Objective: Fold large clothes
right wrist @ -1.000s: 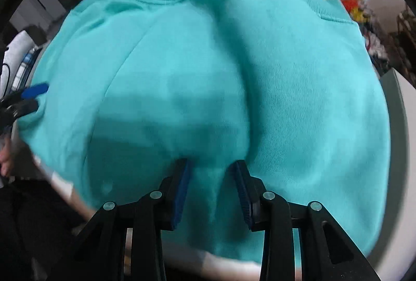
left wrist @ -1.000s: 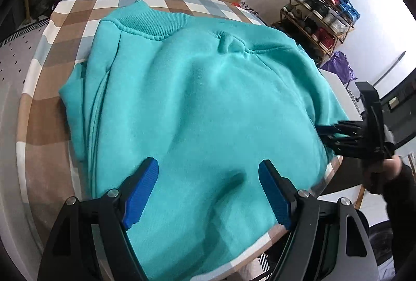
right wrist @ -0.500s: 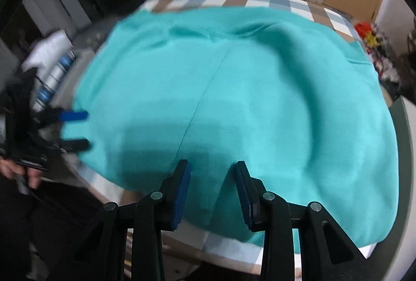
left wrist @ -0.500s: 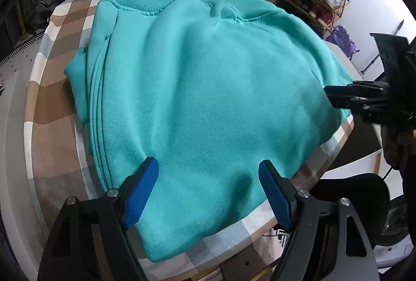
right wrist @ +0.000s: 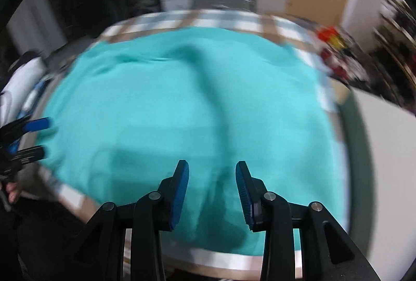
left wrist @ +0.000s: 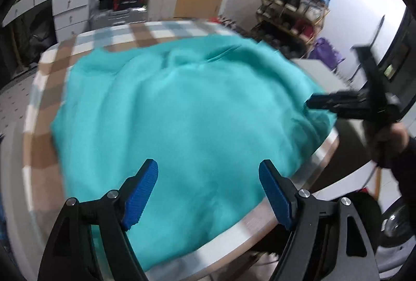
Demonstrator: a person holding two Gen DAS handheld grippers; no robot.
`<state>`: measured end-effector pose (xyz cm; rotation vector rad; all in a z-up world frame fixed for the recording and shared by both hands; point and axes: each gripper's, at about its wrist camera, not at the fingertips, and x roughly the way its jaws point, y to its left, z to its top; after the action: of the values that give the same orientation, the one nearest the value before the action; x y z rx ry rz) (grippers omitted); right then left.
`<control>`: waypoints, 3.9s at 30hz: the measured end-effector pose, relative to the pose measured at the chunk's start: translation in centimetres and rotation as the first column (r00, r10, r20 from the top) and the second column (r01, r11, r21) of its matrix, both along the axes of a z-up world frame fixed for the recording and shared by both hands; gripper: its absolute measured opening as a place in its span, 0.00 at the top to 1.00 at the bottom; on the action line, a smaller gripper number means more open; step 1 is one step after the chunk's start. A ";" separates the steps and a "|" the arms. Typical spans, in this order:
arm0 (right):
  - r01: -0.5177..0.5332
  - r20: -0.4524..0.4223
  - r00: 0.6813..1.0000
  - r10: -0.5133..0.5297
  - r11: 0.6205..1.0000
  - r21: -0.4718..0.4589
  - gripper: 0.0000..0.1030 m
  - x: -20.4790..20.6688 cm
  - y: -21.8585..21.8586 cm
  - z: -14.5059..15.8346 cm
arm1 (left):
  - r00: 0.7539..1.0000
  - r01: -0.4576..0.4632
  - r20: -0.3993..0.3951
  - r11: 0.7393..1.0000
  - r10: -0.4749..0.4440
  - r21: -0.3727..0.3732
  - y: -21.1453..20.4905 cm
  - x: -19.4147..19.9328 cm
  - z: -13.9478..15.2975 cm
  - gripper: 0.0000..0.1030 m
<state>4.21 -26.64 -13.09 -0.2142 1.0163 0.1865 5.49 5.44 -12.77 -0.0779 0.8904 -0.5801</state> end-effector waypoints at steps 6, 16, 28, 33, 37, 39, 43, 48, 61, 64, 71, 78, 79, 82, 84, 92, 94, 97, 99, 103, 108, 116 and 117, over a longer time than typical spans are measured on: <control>0.074 -0.103 0.992 -0.075 0.997 -0.013 0.65 1.6 -2.7 -4.5 | 0.993 -0.033 -0.112 0.999 0.033 0.002 -2.1 4.0 -1.9 0.26; -0.017 -0.002 1.000 0.017 0.999 0.031 0.65 7.3 2.8 3.9 | 0.986 -0.077 -0.156 0.995 0.065 -0.070 -2.1 4.5 -1.8 0.26; 0.073 -0.112 0.990 -0.085 0.991 -0.113 0.62 15.8 2.0 -2.2 | 0.980 -0.070 -0.190 0.996 0.056 -0.064 -2.4 5.0 -2.3 0.26; 0.160 -0.013 0.987 -0.160 0.987 -0.004 0.68 16.2 0.2 1.7 | 0.981 -0.070 -0.187 0.996 0.059 -0.056 -2.4 4.8 -2.2 0.26; 0.154 -0.161 0.973 -0.165 0.985 -0.077 0.66 17.9 -0.1 -2.7 | 0.980 -0.070 -0.188 0.996 0.057 -0.059 -2.3 5.0 -2.3 0.26; 0.150 -0.119 0.980 -0.159 0.986 -0.078 0.66 17.5 -0.1 -2.9 | 0.981 -0.065 -0.189 0.996 0.051 -0.068 -2.2 5.1 -2.3 0.26; 0.190 -0.056 0.981 -0.185 0.977 0.101 0.65 14.1 -2.2 0.2 | 0.987 -0.050 -0.158 0.996 0.038 -0.071 -2.0 4.8 -1.5 0.26; 0.125 0.085 0.979 -0.187 0.870 0.477 0.29 2.5 -6.5 5.0 | 0.999 -0.011 -0.036 0.998 0.009 -0.066 -3.0 3.5 0.6 0.26; 0.397 -0.210 0.907 -0.364 0.574 0.717 0.07 -7.7 -10.2 -3.5 | 0.988 -0.079 -0.136 0.994 0.069 -0.077 -5.0 5.2 -1.3 0.26; 0.447 -0.288 0.888 -0.357 0.531 0.720 0.07 -5.8 -10.1 -4.9 | 0.984 -0.095 -0.157 0.991 0.079 -0.093 -4.6 5.4 -1.6 0.26; 0.567 -0.353 0.817 -0.457 0.518 0.641 0.09 -2.9 -9.4 -6.5 | 0.978 -0.107 -0.189 0.988 0.085 -0.111 -4.2 5.6 -2.0 0.26; 0.603 -0.253 0.753 -0.608 0.482 0.635 0.25 -1.2 -10.1 -5.6 | 0.979 -0.094 -0.187 0.993 0.078 -0.077 -4.7 5.4 -2.2 0.26; 0.581 -0.219 0.760 -0.612 0.489 0.651 0.40 -1.5 -9.9 -5.4 | 0.980 -0.089 -0.184 0.994 0.074 -0.070 -4.8 5.4 -2.3 0.26; 0.491 -0.092 0.810 -0.579 0.583 0.648 0.76 -2.3 -8.6 -3.8 | 0.980 -0.080 -0.187 0.995 0.068 -0.059 -5.0 5.4 -2.4 0.26; 0.407 0.020 0.836 -0.549 0.643 0.648 0.81 -2.8 -7.9 -2.2 | 0.980 -0.074 -0.188 0.996 0.063 -0.051 -5.1 5.4 -2.4 0.26; 0.244 0.296 0.858 -0.421 0.839 0.486 0.87 -4.1 -3.4 1.3 | 0.984 -0.068 -0.166 0.998 0.064 -0.018 -6.1 5.1 -2.4 0.26; 0.236 0.310 0.857 -0.412 0.848 0.475 0.88 -4.6 -4.1 1.6 | 0.984 -0.061 -0.167 0.998 0.056 -0.024 -6.5 5.2 -2.4 0.26; 0.233 0.339 0.852 -0.398 0.870 0.435 0.89 -4.1 -4.8 2.3 | 0.983 -0.013 -0.185 0.998 0.003 -0.055 -8.2 5.3 -2.4 0.26; 0.233 0.369 0.844 -0.389 0.886 0.400 0.89 -4.5 -5.7 3.2 | 0.981 0.029 -0.187 0.998 -0.040 -0.064 -9.8 5.3 -2.2 0.26; 0.240 0.455 0.824 -0.338 0.935 0.260 0.89 -6.3 -6.4 5.8 | 0.968 0.133 -0.200 0.984 -0.155 -0.118 -14.4 5.9 -2.2 0.26; 0.181 0.597 0.799 -0.074 0.976 -0.121 0.89 -9.0 -2.3 8.6 | 0.933 0.222 -0.230 0.945 -0.277 -0.240 -16.6 6.5 -1.3 0.28; -0.125 0.507 0.687 0.520 0.773 -0.623 0.89 -13.8 11.8 2.8 | 0.971 0.062 -0.200 0.944 -0.133 -0.325 0.0 4.6 2.1 0.28; -0.158 0.483 0.683 0.548 0.757 -0.634 0.89 -14.1 13.4 1.7 | 0.973 0.032 -0.207 0.946 -0.104 -0.323 2.0 4.3 2.0 0.28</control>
<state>-9.87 -13.22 -11.36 -0.9675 0.2749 0.1665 9.79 7.42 -10.81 -0.4128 1.0125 -0.7883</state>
